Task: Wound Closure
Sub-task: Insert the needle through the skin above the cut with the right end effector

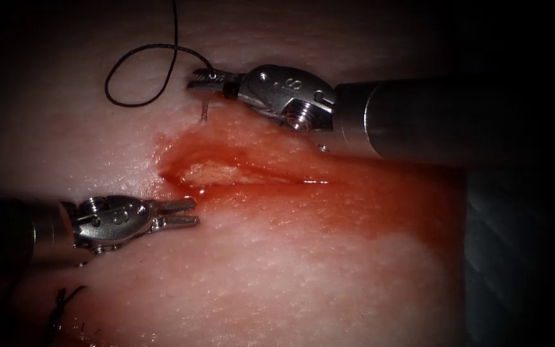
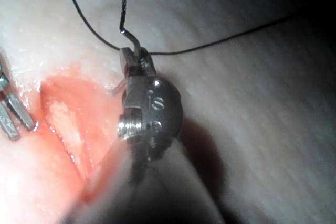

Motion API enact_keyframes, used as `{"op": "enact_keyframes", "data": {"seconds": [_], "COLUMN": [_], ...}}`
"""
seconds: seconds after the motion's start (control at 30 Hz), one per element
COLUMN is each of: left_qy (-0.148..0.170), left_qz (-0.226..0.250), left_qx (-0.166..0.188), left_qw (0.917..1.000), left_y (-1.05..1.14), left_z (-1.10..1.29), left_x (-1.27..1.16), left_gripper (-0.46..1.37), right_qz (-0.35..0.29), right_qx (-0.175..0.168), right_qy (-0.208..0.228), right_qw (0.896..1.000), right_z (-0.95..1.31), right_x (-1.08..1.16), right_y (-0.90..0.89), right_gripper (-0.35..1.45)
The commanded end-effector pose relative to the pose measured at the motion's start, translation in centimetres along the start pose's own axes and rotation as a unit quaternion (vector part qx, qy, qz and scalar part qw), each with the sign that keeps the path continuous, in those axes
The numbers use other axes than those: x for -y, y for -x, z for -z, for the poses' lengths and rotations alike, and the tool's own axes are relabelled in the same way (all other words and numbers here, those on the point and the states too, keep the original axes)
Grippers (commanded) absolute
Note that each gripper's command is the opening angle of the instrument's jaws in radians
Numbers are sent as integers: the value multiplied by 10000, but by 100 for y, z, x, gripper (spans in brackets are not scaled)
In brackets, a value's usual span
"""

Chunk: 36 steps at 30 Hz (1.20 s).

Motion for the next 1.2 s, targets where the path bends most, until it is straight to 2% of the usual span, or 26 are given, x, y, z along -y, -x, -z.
{"op": "enact_keyframes", "data": {"seconds": [0.03,0.17,0.33,0.6,0.83,1.0,1.1,1.2], "left_qy": [-3,-3,-1,-16,-15,-12,-11,-24], "left_qz": [0,-1,-2,0,0,0,0,1], "left_qx": [-3,-3,-3,-4,-4,-3,-2,-3], "left_qw": [10000,10000,10000,10000,10000,10000,10000,10000], "left_y": [0,0,0,1,0,0,0,0], "left_z": [0,0,0,1,1,1,2,2], "left_x": [0,0,0,0,0,0,0,0], "left_gripper": [14,14,14,14,14,14,14,14], "right_qz": [-22,-113,-372,-1356,-1902,-2130,-2449,-2461], "right_qx": [-1,9,142,242,234,340,389,573], "right_qy": [6,-2,-114,-418,-654,-653,-635,-528], "right_qw": [10000,9999,9991,9896,9793,9743,9667,9661], "right_z": [0,-4,-10,-16,-16,-14,-11,-9], "right_x": [-1,-9,-8,-1,7,18,24,30], "right_y": [-2,-9,-7,13,29,41,46,47], "right_gripper": [-35,-35,-35,-35,-35,-35,-35,-35]}}
